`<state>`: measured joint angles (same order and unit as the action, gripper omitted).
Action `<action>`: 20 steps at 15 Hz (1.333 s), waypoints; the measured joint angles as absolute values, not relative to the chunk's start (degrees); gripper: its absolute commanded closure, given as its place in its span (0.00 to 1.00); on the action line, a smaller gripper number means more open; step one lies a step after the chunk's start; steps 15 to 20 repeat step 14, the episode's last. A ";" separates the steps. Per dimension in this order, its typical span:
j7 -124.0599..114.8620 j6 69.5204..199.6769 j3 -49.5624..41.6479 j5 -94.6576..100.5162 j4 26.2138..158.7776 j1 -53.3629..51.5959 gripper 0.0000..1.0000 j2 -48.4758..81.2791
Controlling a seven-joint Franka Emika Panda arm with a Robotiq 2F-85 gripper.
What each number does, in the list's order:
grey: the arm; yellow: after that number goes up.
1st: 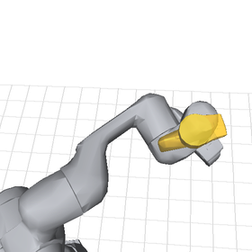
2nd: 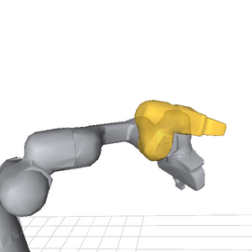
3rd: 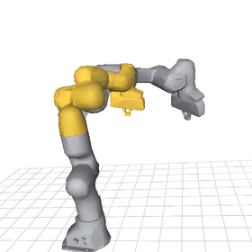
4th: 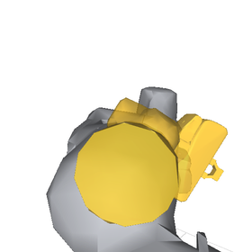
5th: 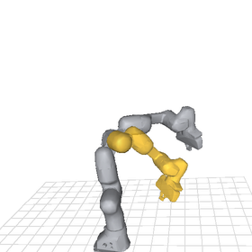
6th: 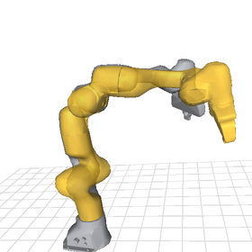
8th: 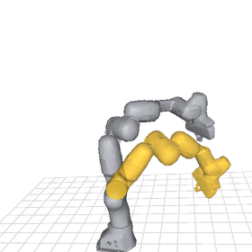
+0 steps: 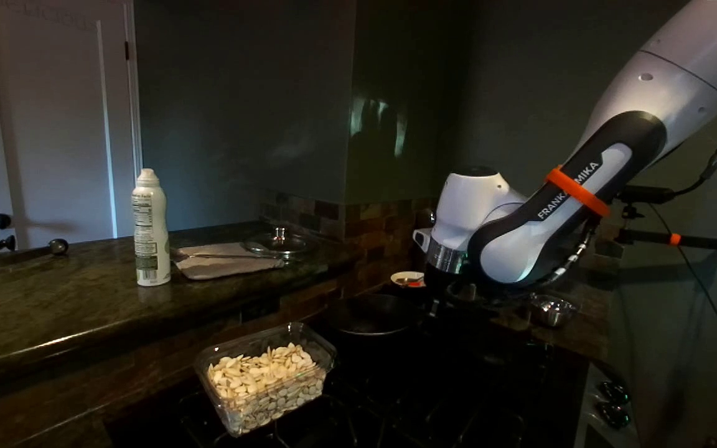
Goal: Pour the contents on the pan into the clear bowl.
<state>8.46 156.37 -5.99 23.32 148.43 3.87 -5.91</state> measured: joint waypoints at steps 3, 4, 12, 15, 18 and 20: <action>6.63 153.95 -4.84 27.97 148.45 4.63 0.00 -8.62; 6.30 153.15 -4.27 28.84 148.46 4.69 0.00 -9.38; 9.40 151.43 -2.23 28.63 151.98 4.20 0.00 -18.29; 9.94 151.45 -2.19 28.30 152.65 4.30 0.00 -19.93; 9.94 151.45 -2.19 28.30 152.65 4.30 0.00 -19.93; 9.94 151.45 -2.19 28.30 152.65 4.30 0.00 -19.93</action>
